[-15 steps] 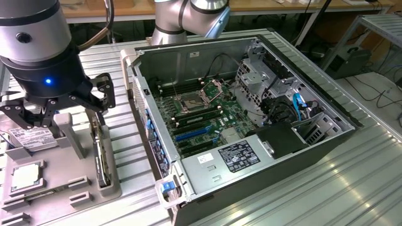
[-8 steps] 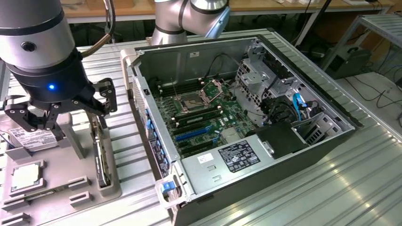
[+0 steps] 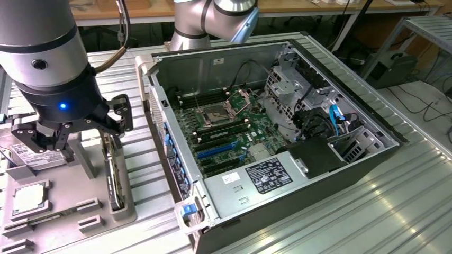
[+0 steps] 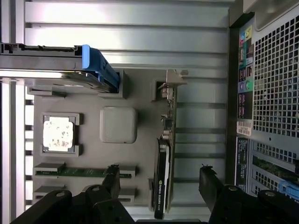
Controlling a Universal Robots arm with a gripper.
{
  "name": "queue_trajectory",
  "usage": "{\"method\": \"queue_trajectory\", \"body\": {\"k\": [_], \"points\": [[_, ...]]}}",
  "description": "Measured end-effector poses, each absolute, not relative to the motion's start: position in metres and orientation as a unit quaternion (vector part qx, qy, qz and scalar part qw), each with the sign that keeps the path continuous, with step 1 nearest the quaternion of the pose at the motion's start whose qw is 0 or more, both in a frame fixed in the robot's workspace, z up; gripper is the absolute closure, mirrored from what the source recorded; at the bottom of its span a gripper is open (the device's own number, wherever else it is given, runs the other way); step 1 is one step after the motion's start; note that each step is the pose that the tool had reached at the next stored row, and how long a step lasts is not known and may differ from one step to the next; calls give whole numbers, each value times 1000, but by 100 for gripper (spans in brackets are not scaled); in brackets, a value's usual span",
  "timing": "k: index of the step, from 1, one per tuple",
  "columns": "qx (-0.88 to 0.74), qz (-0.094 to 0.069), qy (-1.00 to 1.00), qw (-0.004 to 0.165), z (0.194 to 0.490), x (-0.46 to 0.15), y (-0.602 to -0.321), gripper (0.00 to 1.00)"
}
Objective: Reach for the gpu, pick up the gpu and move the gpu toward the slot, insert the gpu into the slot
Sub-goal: 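Pick up the gpu and move the gpu toward the slot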
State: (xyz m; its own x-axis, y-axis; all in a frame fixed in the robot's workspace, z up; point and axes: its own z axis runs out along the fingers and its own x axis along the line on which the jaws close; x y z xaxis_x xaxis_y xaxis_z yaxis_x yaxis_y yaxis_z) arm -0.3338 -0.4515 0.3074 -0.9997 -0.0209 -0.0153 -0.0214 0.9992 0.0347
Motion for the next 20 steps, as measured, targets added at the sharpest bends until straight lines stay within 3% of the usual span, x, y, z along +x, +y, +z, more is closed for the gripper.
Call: {"method": "queue_trajectory", "body": {"k": [10,20], "points": [[-11,17,1000,0,289,-331,-452,22],[-11,12,1000,3,279,-330,-452,22]]}}
